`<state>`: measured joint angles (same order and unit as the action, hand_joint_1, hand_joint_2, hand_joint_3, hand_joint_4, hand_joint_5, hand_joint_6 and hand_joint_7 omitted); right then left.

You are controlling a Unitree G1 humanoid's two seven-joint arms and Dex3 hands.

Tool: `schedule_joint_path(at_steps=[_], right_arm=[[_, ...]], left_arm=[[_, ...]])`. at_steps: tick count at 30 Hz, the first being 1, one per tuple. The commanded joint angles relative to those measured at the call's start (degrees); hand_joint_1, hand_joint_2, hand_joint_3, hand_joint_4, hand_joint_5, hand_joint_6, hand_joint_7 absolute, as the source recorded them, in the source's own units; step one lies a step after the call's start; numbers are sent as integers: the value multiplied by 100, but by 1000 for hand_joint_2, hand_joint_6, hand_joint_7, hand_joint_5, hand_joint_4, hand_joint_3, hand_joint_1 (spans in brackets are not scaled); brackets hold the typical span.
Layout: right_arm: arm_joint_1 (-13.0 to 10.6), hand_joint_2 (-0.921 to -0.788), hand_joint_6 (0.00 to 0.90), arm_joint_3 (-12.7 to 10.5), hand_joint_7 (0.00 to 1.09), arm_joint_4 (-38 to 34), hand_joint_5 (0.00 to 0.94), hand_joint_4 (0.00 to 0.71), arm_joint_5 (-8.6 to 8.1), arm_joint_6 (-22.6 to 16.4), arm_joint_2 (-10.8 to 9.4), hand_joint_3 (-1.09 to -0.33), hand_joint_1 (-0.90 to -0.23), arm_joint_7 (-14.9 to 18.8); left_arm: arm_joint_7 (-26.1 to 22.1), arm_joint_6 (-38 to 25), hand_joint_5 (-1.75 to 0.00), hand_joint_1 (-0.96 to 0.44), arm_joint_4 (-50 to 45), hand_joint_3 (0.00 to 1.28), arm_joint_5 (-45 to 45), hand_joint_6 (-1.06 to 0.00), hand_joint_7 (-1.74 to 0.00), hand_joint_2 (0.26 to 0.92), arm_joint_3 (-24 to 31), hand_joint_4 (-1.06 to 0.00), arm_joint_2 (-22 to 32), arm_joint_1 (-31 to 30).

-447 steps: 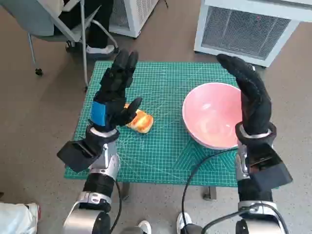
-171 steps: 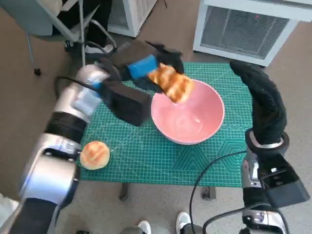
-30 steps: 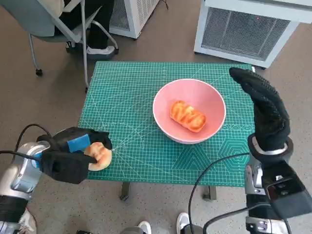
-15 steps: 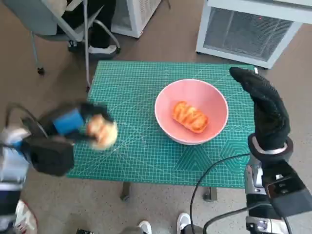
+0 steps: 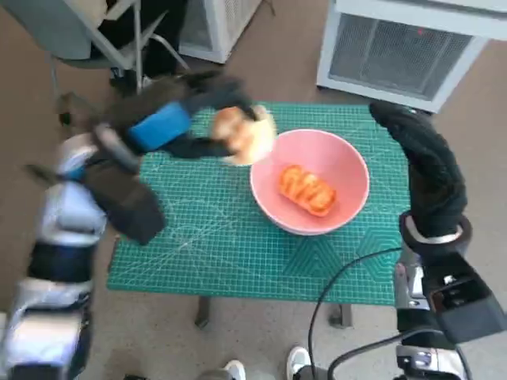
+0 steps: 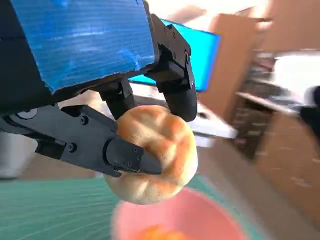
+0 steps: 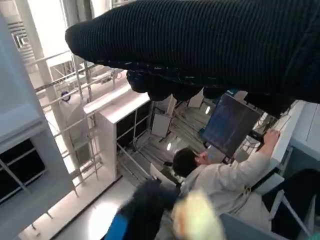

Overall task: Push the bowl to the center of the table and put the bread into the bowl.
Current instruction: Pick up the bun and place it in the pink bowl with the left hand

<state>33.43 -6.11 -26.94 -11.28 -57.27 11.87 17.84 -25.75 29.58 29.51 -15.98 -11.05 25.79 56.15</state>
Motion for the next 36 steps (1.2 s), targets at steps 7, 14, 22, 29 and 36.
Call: schedule_joint_path(at_steps=[7, 14, 22, 29, 36], right_arm=[[-77, -921, -1, -9, 653, -55, 5, 265, -9, -11, -87, -803, -535, 10], [-217, -921, -1, -45, 653, 131, 5, 265, 41, -3, -51, -806, -531, -29], [-322, -921, -1, -135, 655, 360, 5, 264, 216, 68, -6, -810, -537, -166], [-355, -921, -1, -191, 656, 436, 3, 262, 347, 86, 9, -812, -536, -276], [-324, -921, -1, -193, 656, 422, 4, 263, 367, 88, 17, -812, -536, -310]], left_arm=[[663, 512, -1106, 1, 2454, 80, -832, -643, -1253, 920, -776, -647, -982, 1127], [941, 490, -1118, 1, 3439, 95, -1115, -619, -1279, 920, -1047, -636, -1422, 1376], [608, 48, -1232, 0, 3972, 186, -1220, -498, -1374, 921, -1234, -547, -1732, 1441], [-399, -1033, -176, -106, 4025, 125, -1288, -240, -450, 848, -1392, -248, -1807, 1641], [-384, -886, -12, -297, 3751, 56, -1135, -173, -220, 857, -1217, -118, -1610, 1459]])
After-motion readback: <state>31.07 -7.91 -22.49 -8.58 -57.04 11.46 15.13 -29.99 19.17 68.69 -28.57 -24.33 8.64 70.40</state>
